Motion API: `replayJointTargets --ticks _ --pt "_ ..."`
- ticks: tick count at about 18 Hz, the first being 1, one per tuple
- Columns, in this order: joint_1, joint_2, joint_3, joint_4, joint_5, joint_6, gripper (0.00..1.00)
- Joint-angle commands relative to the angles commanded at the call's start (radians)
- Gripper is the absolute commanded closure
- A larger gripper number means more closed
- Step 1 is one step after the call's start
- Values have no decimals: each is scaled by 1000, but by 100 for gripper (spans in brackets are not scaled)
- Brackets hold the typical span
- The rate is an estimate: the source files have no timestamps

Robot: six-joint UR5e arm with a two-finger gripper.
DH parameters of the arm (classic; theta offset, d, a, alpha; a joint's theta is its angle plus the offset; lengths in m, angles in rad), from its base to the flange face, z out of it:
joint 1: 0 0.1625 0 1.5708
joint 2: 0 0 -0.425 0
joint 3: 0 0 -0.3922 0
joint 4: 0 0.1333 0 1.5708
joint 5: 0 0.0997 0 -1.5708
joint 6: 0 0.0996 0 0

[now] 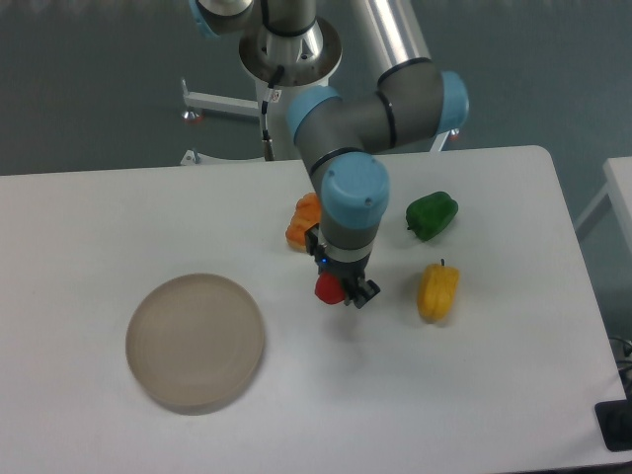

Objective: Place the red pepper on the table
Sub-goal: 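Carry the red pepper toward the orange bread and lower it, then open the gripper to release the red pepper onto the table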

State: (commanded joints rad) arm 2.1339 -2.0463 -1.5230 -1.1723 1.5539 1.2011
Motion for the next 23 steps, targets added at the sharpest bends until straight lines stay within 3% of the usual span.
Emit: replayJointTargets --ticks 3,10,13,18,23 --pt "-6 -6 -58 72 0 2 73" --pt "-14 -35 -46 79 0 12 53" --pt "-14 -37 -39 79 -2 11 0" --pt "4 -32 12 72 -5 12 0" --pt "70 -5 78 59 -14 18 0"
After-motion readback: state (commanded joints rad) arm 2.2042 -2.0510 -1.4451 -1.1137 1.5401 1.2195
